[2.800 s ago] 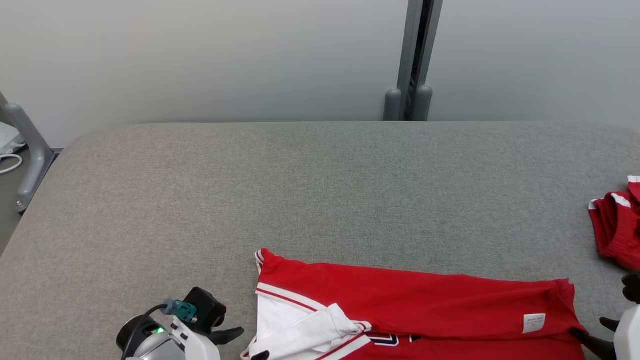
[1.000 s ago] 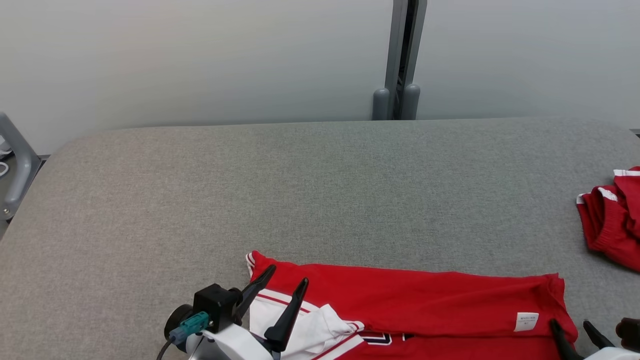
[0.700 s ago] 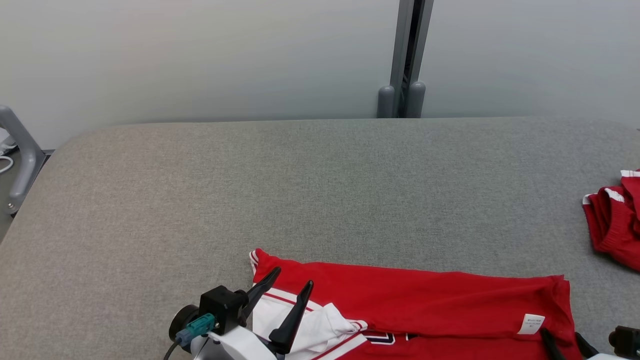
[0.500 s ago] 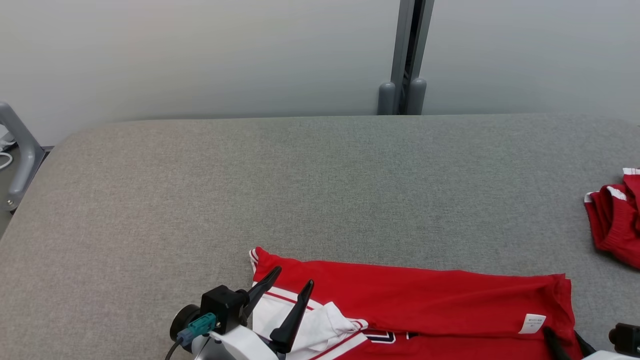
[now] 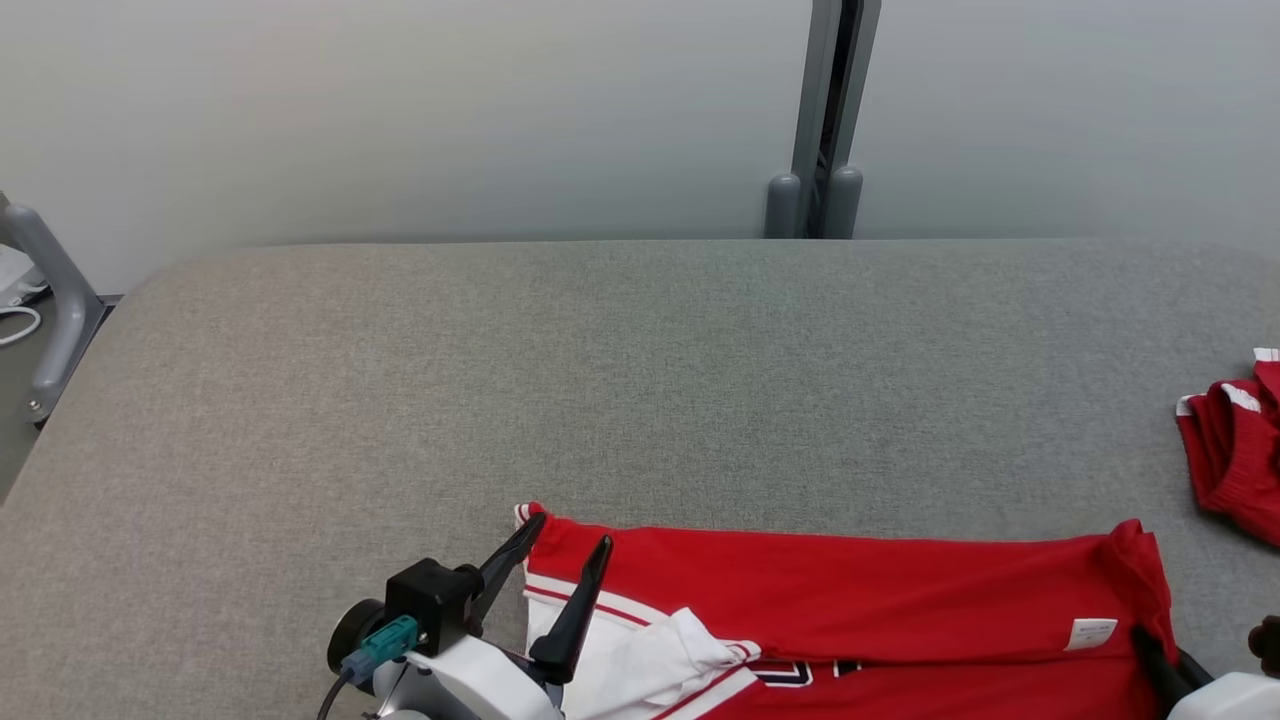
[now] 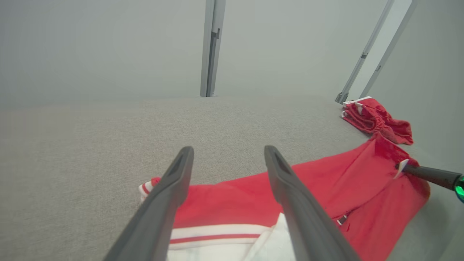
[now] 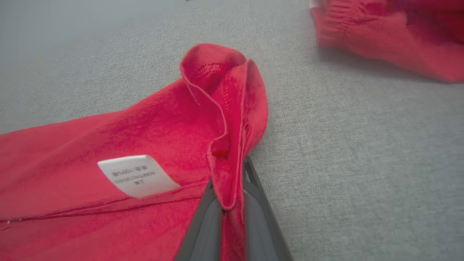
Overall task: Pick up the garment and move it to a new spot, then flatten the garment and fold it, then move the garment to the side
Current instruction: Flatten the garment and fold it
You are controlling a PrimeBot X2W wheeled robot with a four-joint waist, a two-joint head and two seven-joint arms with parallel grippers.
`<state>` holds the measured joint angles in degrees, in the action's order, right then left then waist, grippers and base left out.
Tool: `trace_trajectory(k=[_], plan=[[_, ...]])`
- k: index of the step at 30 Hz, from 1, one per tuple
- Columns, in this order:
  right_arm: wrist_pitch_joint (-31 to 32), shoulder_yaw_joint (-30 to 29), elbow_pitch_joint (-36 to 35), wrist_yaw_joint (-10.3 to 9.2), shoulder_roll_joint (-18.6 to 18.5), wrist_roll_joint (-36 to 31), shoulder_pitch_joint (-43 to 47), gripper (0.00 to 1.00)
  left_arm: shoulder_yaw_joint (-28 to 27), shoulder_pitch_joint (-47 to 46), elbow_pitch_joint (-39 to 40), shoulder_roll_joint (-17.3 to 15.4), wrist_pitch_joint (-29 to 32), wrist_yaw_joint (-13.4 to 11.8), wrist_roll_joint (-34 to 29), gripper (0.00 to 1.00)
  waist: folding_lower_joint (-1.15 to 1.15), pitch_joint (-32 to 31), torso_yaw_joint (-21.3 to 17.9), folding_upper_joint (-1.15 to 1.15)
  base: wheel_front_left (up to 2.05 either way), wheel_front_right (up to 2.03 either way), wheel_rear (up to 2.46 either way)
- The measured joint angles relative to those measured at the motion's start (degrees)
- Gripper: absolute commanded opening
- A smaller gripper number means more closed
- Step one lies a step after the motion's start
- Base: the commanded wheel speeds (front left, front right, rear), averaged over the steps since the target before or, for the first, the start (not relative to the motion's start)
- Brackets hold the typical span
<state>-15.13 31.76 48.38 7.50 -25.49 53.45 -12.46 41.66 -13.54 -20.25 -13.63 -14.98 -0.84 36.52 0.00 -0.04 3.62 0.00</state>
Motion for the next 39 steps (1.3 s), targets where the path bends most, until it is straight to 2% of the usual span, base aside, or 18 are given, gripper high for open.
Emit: trace_trajectory(k=[7, 22, 32, 39], plan=[[0.0, -0.4, 0.3, 0.00, -2.8, -1.1, -1.2, 0.00, -3.6, 1.5, 0.5, 1.4, 0.0, 0.4, -1.9, 1.00, 0.00, -0.6, 0.4, 0.00, 0.00, 0.00, 0.00], [0.0, 0.9, 4.2, 0.00, -10.9, -2.6, -5.8, 0.00, -9.0, 3.7, -0.4, 5.0, 0.0, 3.1, -5.9, 1.00, 0.00, -1.9, 1.4, 0.00, 0.00, 0.00, 0.00], [0.7, 6.0, -6.6, 0.00, -12.5, 3.0, -6.1, 0.00, -12.8, 5.1, -1.4, 6.5, 0.0, 4.3, -7.7, 1.00, 0.00, -3.0, -0.1, 0.00, 0.00, 0.00, 0.00], [5.8, 9.5, -18.0, -0.01, -12.8, 8.1, -6.4, 0.00, -15.4, 5.5, -2.2, 7.2, 0.0, 4.8, -8.9, 1.00, 0.00, -3.6, -1.4, 0.00, 0.00, 0.00, 0.00]])
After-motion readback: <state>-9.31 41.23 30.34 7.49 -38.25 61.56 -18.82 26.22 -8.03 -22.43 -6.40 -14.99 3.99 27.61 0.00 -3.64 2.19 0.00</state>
